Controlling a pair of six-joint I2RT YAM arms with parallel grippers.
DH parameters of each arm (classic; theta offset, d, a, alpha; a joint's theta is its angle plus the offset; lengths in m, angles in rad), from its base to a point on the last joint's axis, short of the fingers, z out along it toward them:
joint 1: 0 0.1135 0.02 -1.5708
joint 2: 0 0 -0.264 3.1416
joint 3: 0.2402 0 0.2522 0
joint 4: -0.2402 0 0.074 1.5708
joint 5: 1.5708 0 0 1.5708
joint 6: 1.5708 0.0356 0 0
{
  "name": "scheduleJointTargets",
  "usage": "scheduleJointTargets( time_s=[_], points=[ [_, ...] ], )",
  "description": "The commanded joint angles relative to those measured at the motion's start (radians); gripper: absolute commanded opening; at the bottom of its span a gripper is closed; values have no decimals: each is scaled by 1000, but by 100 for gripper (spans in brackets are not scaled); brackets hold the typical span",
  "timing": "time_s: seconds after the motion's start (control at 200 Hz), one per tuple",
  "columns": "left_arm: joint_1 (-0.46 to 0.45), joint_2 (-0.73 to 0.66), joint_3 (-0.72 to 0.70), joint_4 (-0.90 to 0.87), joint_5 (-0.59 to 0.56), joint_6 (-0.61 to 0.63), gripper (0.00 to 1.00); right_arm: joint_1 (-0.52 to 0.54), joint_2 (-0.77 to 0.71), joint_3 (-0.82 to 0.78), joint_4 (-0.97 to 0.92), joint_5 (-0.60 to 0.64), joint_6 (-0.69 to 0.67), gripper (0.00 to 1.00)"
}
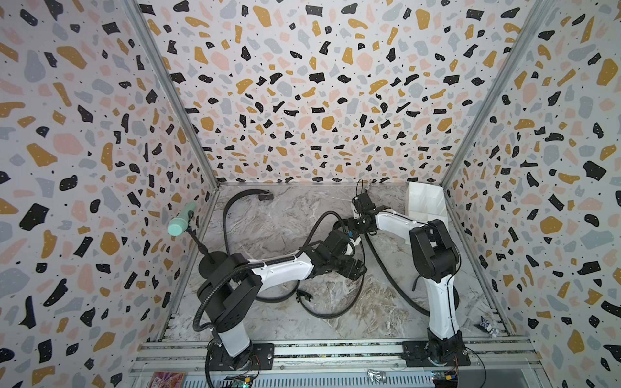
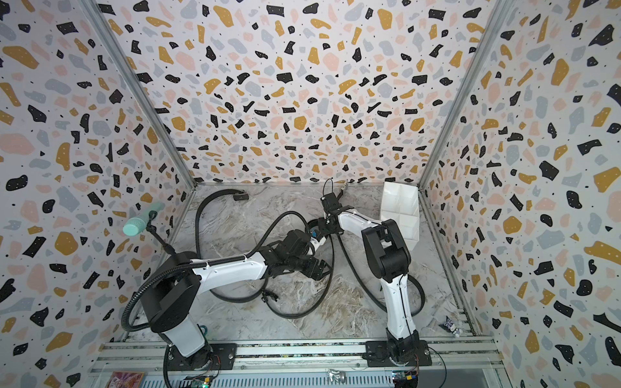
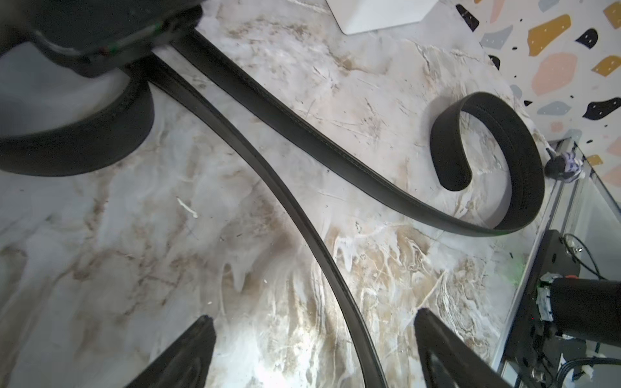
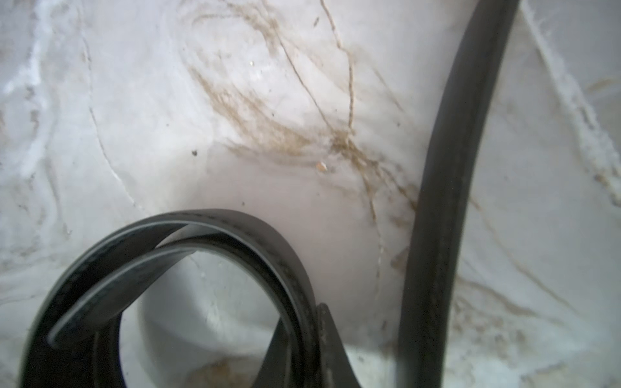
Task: Place the belts into the storage roll
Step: Roll the belt at the center of the board.
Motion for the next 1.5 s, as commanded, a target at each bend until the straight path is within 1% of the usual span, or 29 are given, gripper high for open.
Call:
scheduleJointTargets(
  time_s=[0.0,0.06,0.19,0.345,0.365,0.451,0.536,0.571,0.636,0.836,0.946,1.046,1.116,1.171,1.291,1.397,1.497],
  points=[
    [-35,18,-37,-36,-5,23,89,5,-20,-61,-92,30,39,3],
    [-59,35,-41,-42,-16,25,89,5,-24,-68,-88,28,44,3],
    [-107,57,-48,-64,-38,25,83,4,-27,-76,-86,26,44,3],
    [-142,65,-58,-78,-67,21,69,1,-24,-86,-79,20,43,3],
    [-144,67,-55,-86,-74,25,65,2,-24,-87,-80,19,42,3],
    [-146,75,-48,-129,-110,43,38,1,-29,-96,-81,16,36,3],
    [-140,79,-26,-189,-210,87,15,1,-49,-128,-80,13,28,3],
    [-130,83,-11,-214,-248,104,8,-1,-62,-151,-77,11,27,3],
    [-98,92,27,-251,-294,136,0,0,-95,-205,-66,11,23,3],
    [4,186,197,-348,-422,245,0,-2,-206,-387,-24,8,33,3],
    [31,239,277,-393,-503,307,0,-5,-257,-474,-4,9,47,3],
    [57,263,312,-395,-559,338,0,-13,-291,-536,11,5,55,3],
    [76,282,332,-391,-604,361,0,-20,-310,-562,13,8,56,3],
    [88,298,352,-383,-663,375,0,-24,-321,-578,14,11,53,3],
    [122,335,415,-356,-752,385,0,-32,-331,-592,12,12,48,3],
    [141,379,517,-353,-809,399,0,-29,-333,-600,13,-2,48,3],
    [141,438,636,-367,-862,451,0,-14,-332,-608,13,-13,52,3]
  ],
)
